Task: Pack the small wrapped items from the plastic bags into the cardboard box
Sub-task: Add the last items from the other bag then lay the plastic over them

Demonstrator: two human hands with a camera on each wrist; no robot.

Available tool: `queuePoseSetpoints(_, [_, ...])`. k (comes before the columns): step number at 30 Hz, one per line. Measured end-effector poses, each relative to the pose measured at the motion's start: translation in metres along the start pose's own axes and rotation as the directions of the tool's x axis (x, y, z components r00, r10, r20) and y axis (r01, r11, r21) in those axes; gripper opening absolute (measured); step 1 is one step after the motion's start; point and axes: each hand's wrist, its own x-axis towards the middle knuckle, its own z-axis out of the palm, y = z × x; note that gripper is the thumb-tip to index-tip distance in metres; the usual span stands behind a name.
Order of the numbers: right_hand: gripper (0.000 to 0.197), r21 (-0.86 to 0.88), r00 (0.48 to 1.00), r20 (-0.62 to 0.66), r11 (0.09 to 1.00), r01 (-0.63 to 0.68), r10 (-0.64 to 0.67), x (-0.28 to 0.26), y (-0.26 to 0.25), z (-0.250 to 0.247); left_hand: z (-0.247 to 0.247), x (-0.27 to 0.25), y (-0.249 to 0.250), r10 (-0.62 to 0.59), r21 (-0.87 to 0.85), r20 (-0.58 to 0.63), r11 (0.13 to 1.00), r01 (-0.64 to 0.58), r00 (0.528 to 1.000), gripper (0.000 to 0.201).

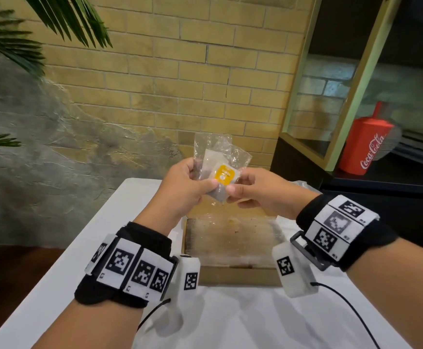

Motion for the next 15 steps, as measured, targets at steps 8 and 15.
queuePoseSetpoints(8, [0.010, 0.014, 0.938, -0.344, 0.999, 0.047, -0.040, 0.013, -0.010, 0.000, -0.004, 0.003, -0.001, 0.051, 0.010, -0.090, 0.999, -0.050, 0.995, 0.021])
queuePoseSetpoints(15, [0.032, -0.432, 0.910, -0.412, 0.872, -0.229, 0.034, 0.019, 0.009, -0.024, -0.017, 0.008, 0.003, 0.007, -0.071, -0.141, 0.997, -0.018, 0.990, 0.031])
